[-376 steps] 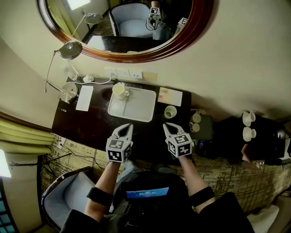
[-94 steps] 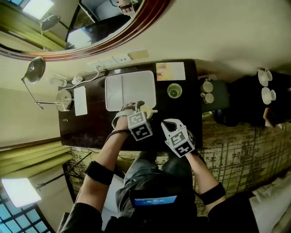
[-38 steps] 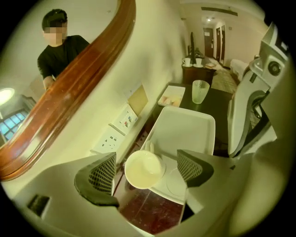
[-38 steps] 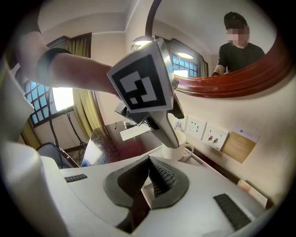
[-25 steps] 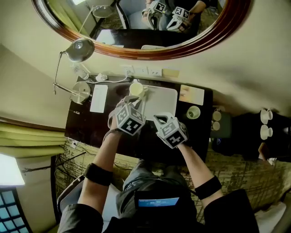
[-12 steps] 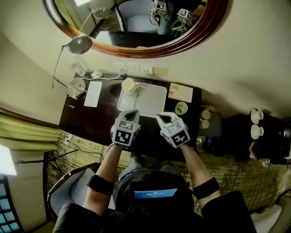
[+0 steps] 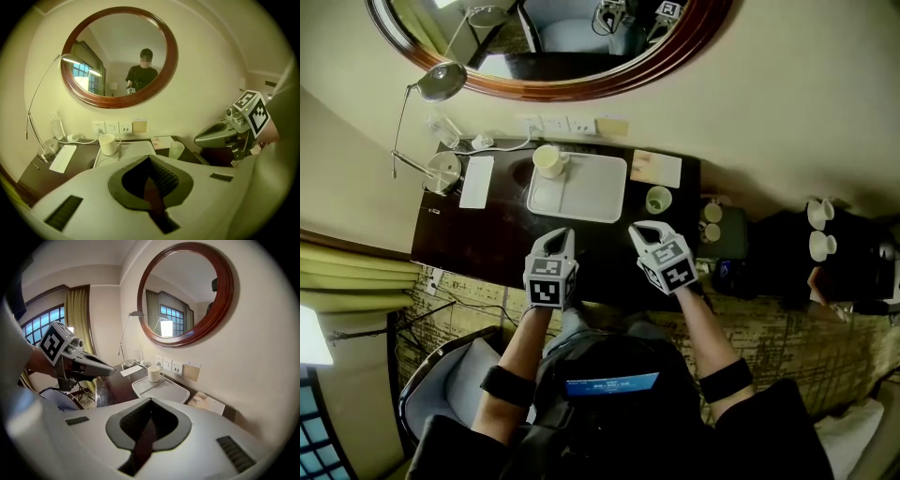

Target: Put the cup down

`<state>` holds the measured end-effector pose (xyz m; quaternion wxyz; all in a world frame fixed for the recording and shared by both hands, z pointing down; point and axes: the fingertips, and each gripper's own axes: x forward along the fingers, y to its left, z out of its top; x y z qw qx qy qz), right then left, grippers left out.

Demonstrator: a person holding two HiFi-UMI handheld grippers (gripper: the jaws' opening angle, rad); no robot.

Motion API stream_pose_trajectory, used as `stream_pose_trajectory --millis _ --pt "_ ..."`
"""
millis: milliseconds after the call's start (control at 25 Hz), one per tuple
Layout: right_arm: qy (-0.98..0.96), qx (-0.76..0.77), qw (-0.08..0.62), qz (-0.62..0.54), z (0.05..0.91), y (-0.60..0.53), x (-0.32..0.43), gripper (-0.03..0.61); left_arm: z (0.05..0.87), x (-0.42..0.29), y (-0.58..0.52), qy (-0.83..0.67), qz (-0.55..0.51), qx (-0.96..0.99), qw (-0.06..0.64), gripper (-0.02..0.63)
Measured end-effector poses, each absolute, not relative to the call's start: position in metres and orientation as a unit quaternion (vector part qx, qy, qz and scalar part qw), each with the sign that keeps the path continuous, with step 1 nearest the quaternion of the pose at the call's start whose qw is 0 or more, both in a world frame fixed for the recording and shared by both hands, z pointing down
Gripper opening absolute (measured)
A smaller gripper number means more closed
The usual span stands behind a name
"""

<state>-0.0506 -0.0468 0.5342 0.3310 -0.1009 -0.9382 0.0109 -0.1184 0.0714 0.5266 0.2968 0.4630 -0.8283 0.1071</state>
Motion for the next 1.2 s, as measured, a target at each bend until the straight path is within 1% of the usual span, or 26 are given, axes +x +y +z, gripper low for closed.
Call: stream_pose_trajectory --millis 320,640,880,1080,1200 --pt "-0.937 -0.083 0.338 0.024 0.543 -0.057 -0.030 0.002 0.525 -0.109 0.076 -0.832 0.103 0.461 0.291 0.000" --pt "-0.937 -0.071 0.341 0.035 0.551 -0.064 -0.017 0.002 0.524 -0.102 0.068 -0.828 0.087 0.462 0.306 0.000" --pt "-0.936 -0.055 0.344 0.051 0.559 -0.085 -0.005 0.002 0.540 -0.093 0.043 -0.806 0.111 0.488 0.315 0.000" --pt "-0.934 -0.046 0.349 0.053 0.566 -0.106 0.005 0.002 0.562 -0.076 0.010 -0.777 0.135 0.513 0.339 0.003" --pt "-0.933 -0.041 0.352 0.059 0.572 -0.120 0.012 0.002 0.572 -0.059 -0.024 -0.747 0.152 0.547 0.345 0.116"
